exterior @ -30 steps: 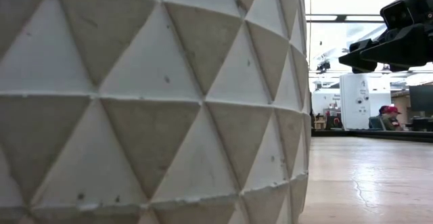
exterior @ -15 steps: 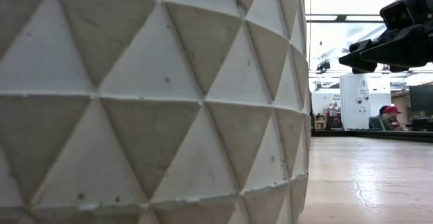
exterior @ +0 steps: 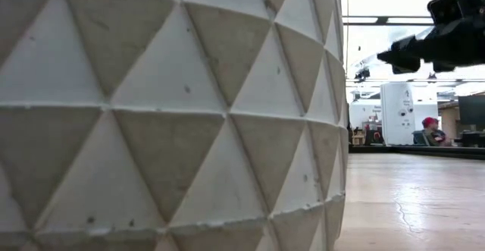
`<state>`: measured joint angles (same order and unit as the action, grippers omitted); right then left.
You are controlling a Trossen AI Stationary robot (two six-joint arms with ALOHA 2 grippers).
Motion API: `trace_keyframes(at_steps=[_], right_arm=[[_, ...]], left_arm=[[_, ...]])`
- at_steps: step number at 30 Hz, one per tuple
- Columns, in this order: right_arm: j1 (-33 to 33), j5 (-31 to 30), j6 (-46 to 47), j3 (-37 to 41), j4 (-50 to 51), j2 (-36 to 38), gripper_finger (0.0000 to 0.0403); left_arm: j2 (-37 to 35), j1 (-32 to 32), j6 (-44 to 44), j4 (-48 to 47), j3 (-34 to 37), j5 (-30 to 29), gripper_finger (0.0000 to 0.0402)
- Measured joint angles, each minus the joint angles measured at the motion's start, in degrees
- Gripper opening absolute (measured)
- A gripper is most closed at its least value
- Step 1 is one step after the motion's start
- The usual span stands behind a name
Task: Pick and place pill bottles into a basket
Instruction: Put the white pill bottle into the transparent bin
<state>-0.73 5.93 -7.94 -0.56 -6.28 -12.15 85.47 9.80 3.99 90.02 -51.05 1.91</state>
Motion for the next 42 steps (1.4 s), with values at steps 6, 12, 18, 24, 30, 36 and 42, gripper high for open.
trace_keyframes(at_steps=[6, 12, 18, 24, 30, 36, 42], right_arm=[[0.0, 0.0, -3.3, 0.0, -17.6, -0.1, 0.0226], [0.0, 0.4, -8.6, 0.0, -41.0, -1.2, 0.0226], [0.0, 0.4, -13.4, -0.7, -54.1, -4.8, 0.0226], [0.0, -5.4, -13.7, -9.6, -54.0, -13.4, 0.0226], [0.0, -13.8, -25.9, -22.6, -49.4, -27.0, 0.0226], [0.0, -20.7, -37.5, -36.8, -43.0, -43.3, 0.0226], [0.0, -30.4, -45.8, -49.6, -41.3, -58.3, 0.0226]], left_arm=[[0.0, 0.7, 0.0, 0.0, -1.1, -0.1, 0.0161], [0.0, 1.4, 2.9, 0.0, -1.1, -0.1, 0.0161], [0.0, 1.4, 3.2, 0.0, -1.7, -0.1, 0.0161], [0.0, 1.4, 3.3, 0.0, -3.3, 0.8, 0.0161], [0.0, 1.4, 3.8, 0.0, -4.4, 0.9, 0.0161], [0.0, 1.4, 6.2, 0.0, -4.7, 0.9, 0.0161], [0.0, 1.4, 7.8, 0.0, -5.1, 0.7, 0.0161]])
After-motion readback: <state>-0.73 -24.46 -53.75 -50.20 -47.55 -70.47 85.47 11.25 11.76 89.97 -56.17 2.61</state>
